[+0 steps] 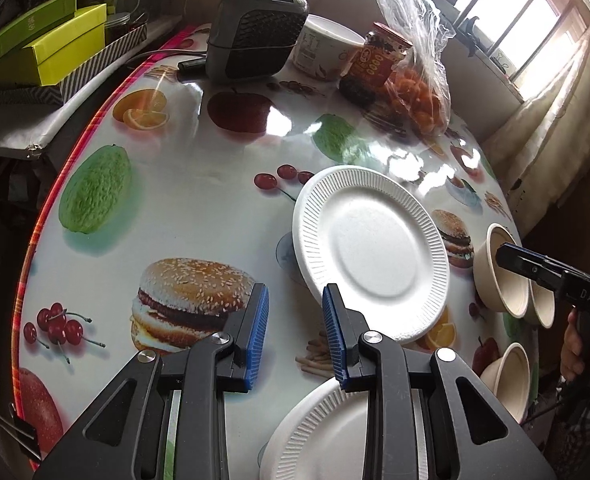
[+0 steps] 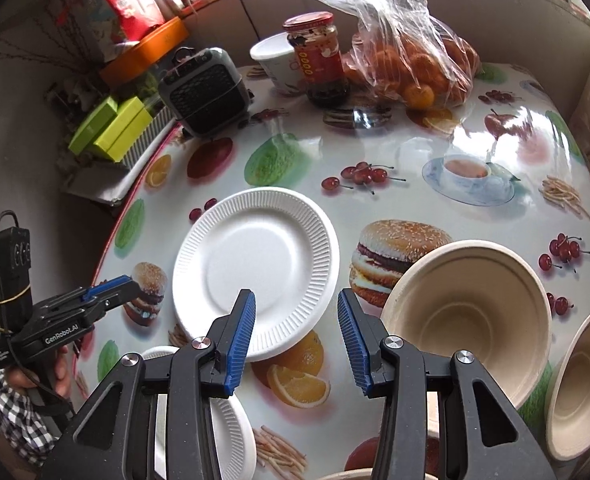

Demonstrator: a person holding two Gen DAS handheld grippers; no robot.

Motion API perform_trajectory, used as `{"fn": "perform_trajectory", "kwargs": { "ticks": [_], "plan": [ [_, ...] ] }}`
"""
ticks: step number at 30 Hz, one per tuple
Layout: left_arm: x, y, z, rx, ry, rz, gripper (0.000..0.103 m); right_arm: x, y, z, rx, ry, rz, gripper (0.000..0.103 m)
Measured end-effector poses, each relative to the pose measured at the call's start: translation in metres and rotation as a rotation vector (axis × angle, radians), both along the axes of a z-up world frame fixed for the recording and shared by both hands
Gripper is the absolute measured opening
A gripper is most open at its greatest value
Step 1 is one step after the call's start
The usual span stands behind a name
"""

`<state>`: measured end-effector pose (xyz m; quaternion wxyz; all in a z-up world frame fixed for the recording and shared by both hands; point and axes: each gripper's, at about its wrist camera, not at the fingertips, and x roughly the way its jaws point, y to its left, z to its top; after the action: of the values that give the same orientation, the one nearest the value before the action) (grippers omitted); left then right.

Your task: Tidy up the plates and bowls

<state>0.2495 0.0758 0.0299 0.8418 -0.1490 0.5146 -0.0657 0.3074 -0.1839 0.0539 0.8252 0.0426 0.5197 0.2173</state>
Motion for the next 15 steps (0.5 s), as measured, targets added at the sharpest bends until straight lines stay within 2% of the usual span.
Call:
{"fn": "perform_trajectory", "kwargs": {
  "ticks": [15],
  "plan": [
    [0.029, 0.0, -0.024, -0.008, 0.065, 0.015, 0.029, 0.054, 0.003, -0.041, -0.011, 0.089, 0.006, 0.042]
  ]
}}
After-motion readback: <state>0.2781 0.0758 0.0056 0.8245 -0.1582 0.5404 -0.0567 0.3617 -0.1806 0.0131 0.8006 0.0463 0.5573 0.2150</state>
